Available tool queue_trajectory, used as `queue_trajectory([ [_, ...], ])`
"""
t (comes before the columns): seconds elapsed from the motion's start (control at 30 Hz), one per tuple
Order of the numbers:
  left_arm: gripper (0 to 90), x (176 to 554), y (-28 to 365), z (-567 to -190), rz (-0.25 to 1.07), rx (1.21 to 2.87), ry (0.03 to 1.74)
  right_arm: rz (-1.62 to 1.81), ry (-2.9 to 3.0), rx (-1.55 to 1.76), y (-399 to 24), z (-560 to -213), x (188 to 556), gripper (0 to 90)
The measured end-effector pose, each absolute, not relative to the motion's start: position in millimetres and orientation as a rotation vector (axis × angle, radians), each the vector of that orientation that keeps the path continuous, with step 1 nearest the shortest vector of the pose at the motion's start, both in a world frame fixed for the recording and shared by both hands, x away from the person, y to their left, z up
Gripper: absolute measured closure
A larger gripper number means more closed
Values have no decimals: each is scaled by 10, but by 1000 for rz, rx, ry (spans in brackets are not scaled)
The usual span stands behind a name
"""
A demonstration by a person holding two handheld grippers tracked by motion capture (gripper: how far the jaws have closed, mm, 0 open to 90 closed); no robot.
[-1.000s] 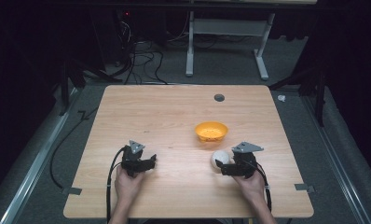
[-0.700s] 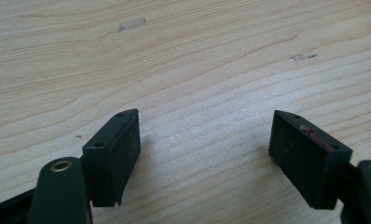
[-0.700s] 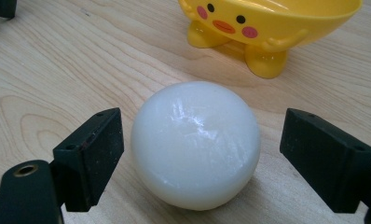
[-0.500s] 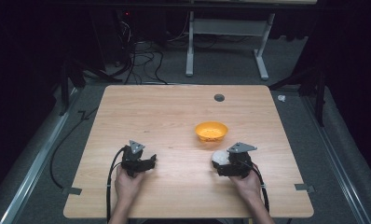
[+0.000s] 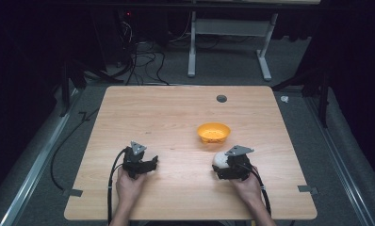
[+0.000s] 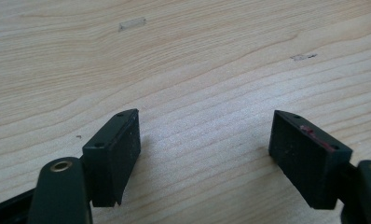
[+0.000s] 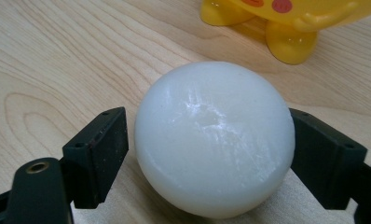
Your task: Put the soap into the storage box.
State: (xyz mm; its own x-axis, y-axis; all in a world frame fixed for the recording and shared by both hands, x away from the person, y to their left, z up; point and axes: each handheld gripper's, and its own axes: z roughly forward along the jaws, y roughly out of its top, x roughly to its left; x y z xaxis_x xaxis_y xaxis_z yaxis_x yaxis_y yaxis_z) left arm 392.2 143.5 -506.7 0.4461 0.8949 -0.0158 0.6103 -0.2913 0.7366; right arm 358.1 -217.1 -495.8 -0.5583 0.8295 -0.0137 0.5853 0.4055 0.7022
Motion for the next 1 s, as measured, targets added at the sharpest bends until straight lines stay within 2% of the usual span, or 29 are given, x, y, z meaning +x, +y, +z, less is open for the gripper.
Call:
queue_trajectory([
  [0.2,253,3922,1435,-5067,534,2016,1257,922,2300,1226,-2177,-4975,3590,245],
  [1.0,253,3922,1435,-5067,533,2016,1257,960,2289,1218,-2153,-4951,3554,252],
])
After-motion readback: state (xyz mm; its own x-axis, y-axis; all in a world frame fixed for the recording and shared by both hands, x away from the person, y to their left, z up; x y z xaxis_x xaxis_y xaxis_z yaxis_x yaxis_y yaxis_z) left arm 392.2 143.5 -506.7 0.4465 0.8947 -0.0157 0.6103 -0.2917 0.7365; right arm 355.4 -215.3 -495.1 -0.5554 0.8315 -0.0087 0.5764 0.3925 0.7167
